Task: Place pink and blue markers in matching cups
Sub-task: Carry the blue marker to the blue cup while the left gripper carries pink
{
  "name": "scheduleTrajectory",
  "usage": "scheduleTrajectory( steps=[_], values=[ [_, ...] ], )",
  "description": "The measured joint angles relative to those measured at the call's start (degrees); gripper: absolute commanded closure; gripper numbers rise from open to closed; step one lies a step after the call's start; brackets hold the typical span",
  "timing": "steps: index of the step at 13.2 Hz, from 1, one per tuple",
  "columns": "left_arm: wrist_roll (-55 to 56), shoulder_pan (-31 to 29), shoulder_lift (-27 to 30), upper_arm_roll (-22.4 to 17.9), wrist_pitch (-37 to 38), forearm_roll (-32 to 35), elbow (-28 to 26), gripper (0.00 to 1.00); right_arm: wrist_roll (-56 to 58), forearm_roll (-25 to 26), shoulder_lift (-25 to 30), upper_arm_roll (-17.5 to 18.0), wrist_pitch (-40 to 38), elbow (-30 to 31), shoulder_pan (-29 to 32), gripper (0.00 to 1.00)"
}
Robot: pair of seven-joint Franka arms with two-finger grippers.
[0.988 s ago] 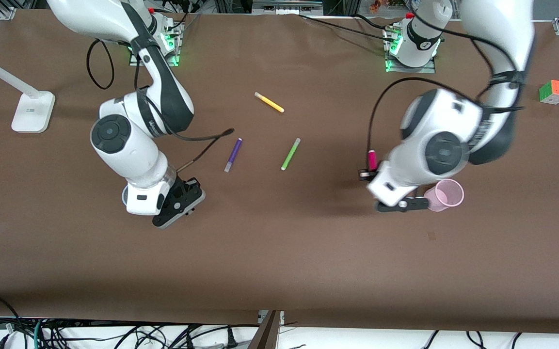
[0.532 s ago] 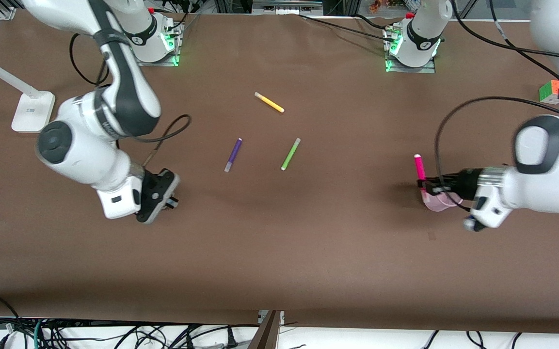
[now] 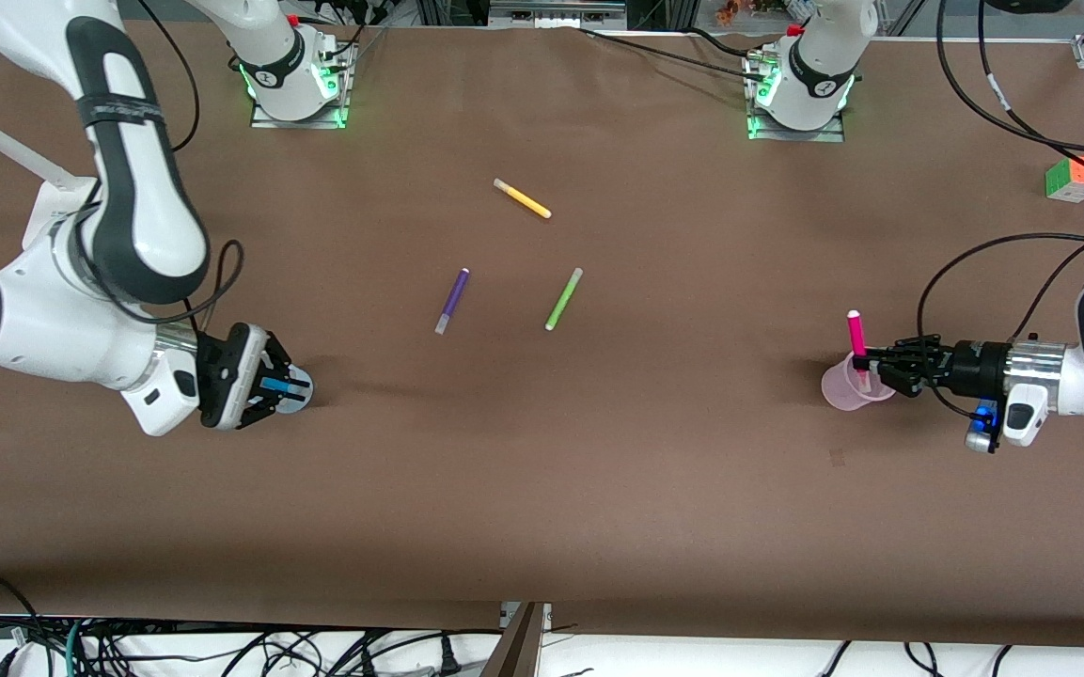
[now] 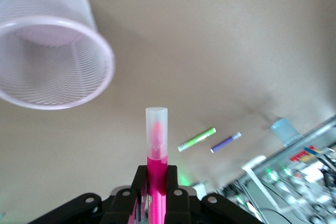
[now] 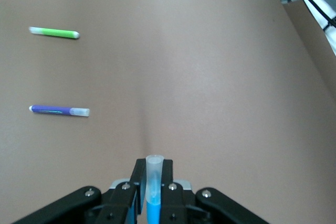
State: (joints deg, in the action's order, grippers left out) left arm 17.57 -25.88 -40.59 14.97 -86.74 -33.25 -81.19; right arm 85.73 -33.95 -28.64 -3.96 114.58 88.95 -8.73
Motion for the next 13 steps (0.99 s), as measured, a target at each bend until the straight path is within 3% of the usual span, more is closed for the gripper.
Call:
scheduleTrajectory(
  steps=[7,11,12,13],
  values=[
    [-2.7,-4.4,-2.8,0.1,4.2,-0.4,-2.4,1.00,18.4,-13.3,-0.6,-0.1,-5.6,5.1,7.1,0.92],
    [-5.7,-4.4,-4.4,0.1,3.8,-0.4,-2.4,1.00,24.3,-16.0,-2.1,-0.1,-7.3,5.7,8.3,0.92],
    [-6.3,-4.4,-4.8,0.0,3.7,-0.4,-2.4,1.00,25.1,-16.1,-2.4,-0.1,-7.7,5.7,8.5,0.89],
    [-6.9,-4.5,-5.1,0.0,3.7,-0.4,-2.4,1.00,25.4,-16.2,-2.6,-0.1,-8.0,5.7,8.8,0.49]
  ],
)
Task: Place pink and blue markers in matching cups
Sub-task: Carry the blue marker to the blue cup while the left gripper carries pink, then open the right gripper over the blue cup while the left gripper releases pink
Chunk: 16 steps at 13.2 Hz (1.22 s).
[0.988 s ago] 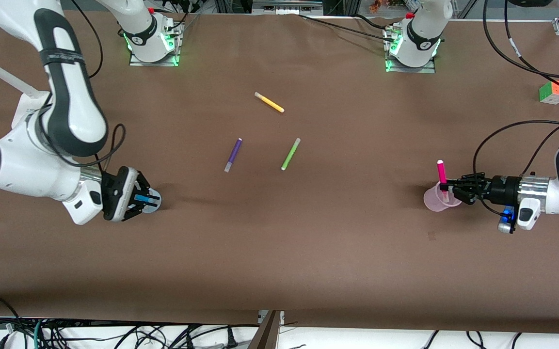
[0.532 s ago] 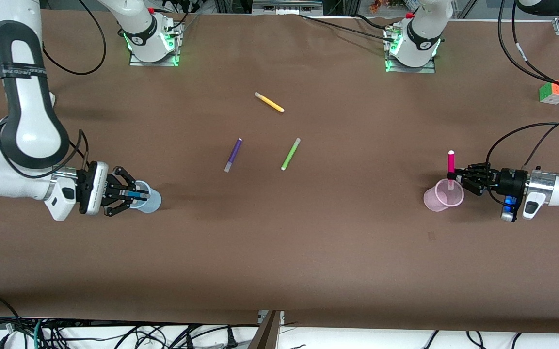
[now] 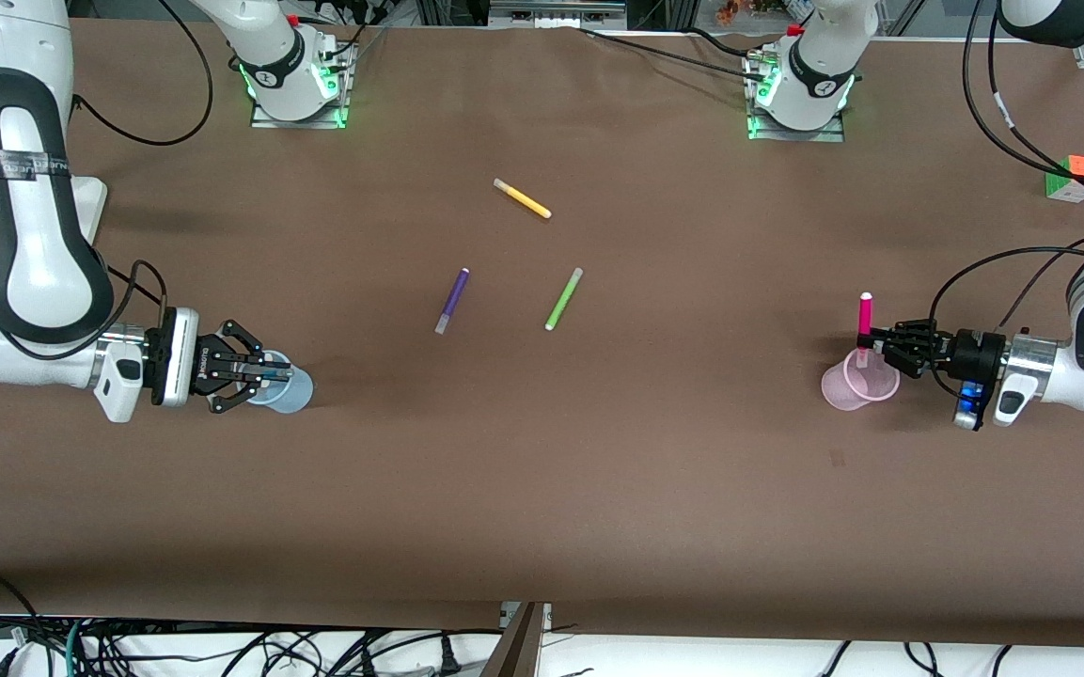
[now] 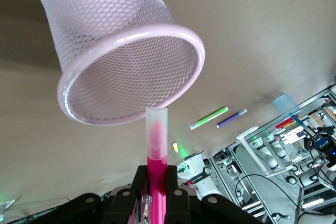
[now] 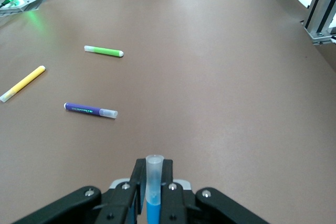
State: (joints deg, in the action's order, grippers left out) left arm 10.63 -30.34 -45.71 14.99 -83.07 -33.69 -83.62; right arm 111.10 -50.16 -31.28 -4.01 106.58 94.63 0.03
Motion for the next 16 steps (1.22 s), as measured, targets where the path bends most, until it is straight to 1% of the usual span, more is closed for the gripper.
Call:
scheduleTrajectory(
  steps=[1,3,4,7,8,9,10,11,12,14,16],
  values=[
    [-0.6,-0.1,-0.4,0.0,-0.1,0.0,0.0,1.00,0.1,-0.1,-0.1,0.0,-0.3,0.0,0.3,0.00],
    [-1.4,-0.2,-1.3,0.0,-0.9,0.0,0.3,1.00,-1.9,-0.5,0.1,0.0,-0.6,-0.2,0.5,0.00],
    [-1.8,-0.4,-1.8,0.0,-1.2,0.0,0.6,1.00,-4.9,-0.5,0.4,0.0,-0.6,-0.6,0.6,0.00],
    [-2.2,-0.8,-2.9,-0.1,-2.5,0.0,1.3,1.00,-16.8,-0.3,1.6,0.1,-0.6,-2.4,0.5,0.00],
    [-2.2,-0.8,-3.2,-0.1,-2.6,0.0,1.9,1.00,-22.2,1.0,2.2,0.2,-0.6,-3.0,0.5,0.00],
    [-2.2,-0.8,-3.6,-0.1,-2.6,0.0,2.5,0.88,-28.4,4.1,2.6,0.4,-0.6,-4.2,0.5,0.00],
    [-2.2,-0.8,-3.9,-0.1,-2.6,0.0,2.8,0.43,-35.6,8.1,2.9,0.8,-0.6,-6.0,0.2,0.00],
    [-2.2,-0.8,-4.1,-0.1,-2.6,0.0,3.0,0.03,-43.1,12.2,3.1,1.0,-0.7,-8.0,-0.4,0.00],
    [-2.2,-0.9,-4.3,-0.1,-2.6,0.0,3.2,0.00,-51.0,15.9,3.3,1.1,-0.9,-9.8,-1.4,0.00],
    [-3.6,-0.9,-4.5,-0.1,-2.6,0.0,3.4,0.00,-64.3,22.0,3.5,1.1,-2.7,-12.3,-3.2,0.00],
    [-5.6,-1.2,-4.6,-0.2,-2.6,0.0,3.4,0.00,-76.5,28.5,3.5,1.1,-6.5,-15.3,-4.1,0.00]
  ],
)
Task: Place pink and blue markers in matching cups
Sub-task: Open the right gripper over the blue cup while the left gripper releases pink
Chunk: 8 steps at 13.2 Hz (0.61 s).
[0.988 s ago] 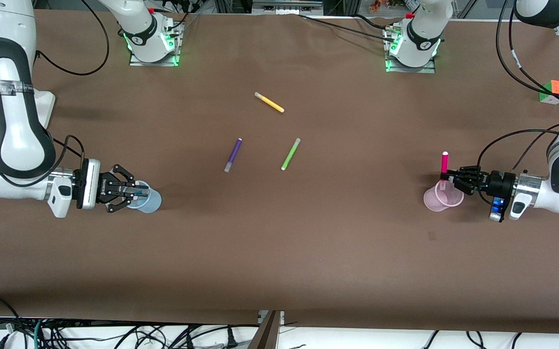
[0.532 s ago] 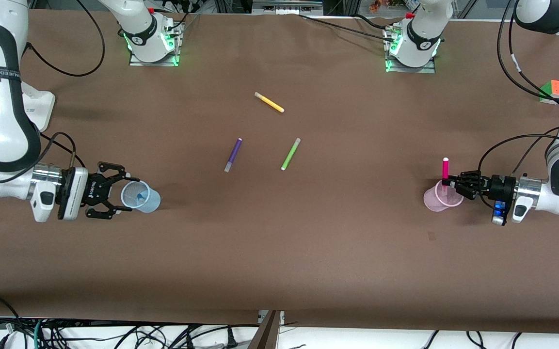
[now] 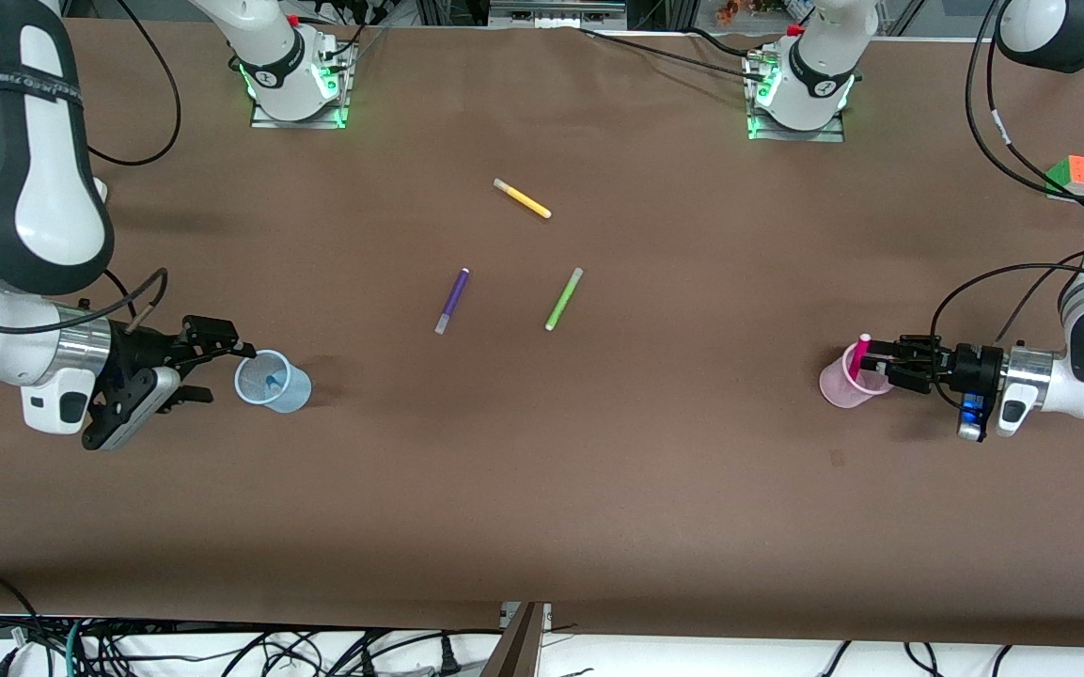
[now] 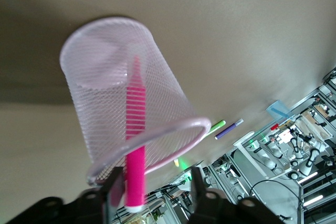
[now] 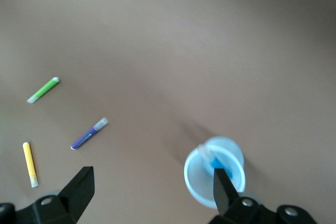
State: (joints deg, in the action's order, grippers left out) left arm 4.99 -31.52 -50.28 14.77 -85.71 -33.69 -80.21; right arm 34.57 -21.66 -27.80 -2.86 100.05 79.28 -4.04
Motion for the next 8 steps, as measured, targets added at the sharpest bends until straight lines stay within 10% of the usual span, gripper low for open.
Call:
scheduleTrajectory(
  steps=[8],
  values=[
    [4.9,0.6,1.3,0.9,5.1,2.3,10.0,0.00,-32.3,18.9,2.8,0.0,-17.4,-8.4,-3.6,0.00]
  ],
)
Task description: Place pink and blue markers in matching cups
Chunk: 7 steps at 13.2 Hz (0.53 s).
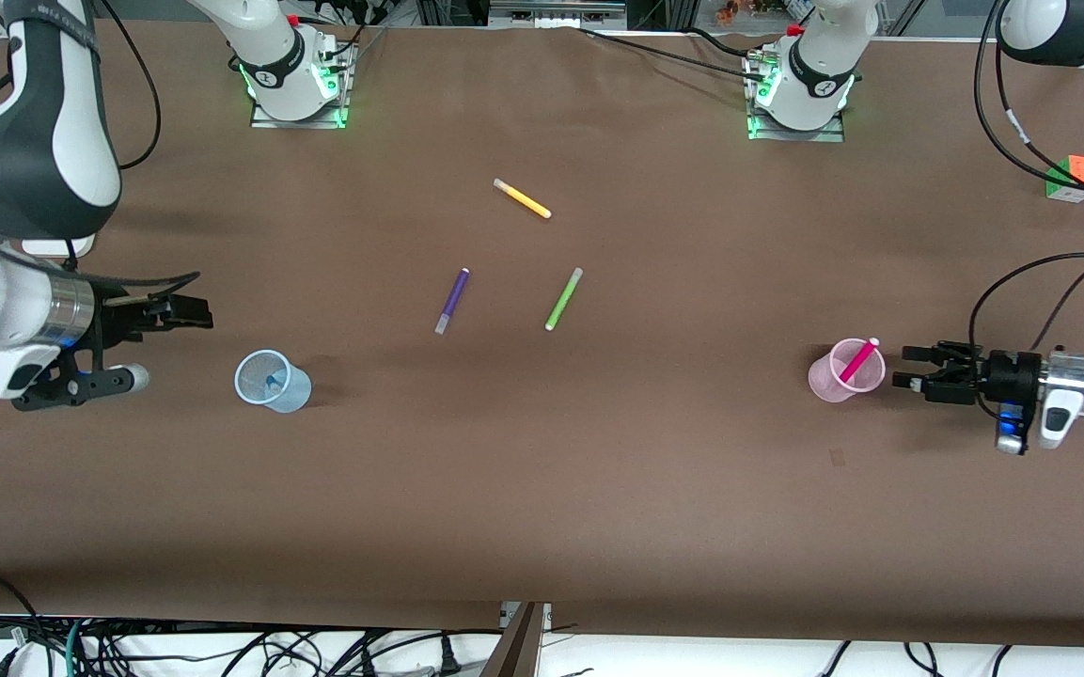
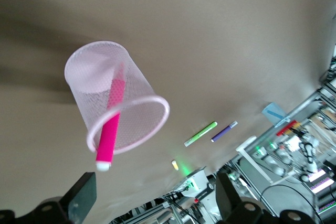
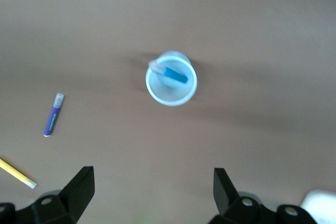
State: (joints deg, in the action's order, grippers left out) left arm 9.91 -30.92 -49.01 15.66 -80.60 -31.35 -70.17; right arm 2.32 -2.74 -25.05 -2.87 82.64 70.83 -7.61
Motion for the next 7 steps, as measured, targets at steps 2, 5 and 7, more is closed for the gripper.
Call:
scheduleTrajectory(
  steps=[2,5,7],
  values=[
    [4.2,1.4,0.9,0.3,4.4,0.9,4.8,0.00,-2.9,1.0,1.5,-0.2,-2.8,0.0,0.0,0.00],
    [9.5,5.3,4.4,0.8,8.9,5.1,10.9,0.00,-3.5,1.9,3.0,-0.2,-4.8,-0.4,0.0,0.00],
    [10.5,9.3,10.1,1.1,9.5,11.3,12.4,0.00,-3.6,2.9,5.1,-0.1,-5.2,-0.3,0.2,0.00]
  ],
)
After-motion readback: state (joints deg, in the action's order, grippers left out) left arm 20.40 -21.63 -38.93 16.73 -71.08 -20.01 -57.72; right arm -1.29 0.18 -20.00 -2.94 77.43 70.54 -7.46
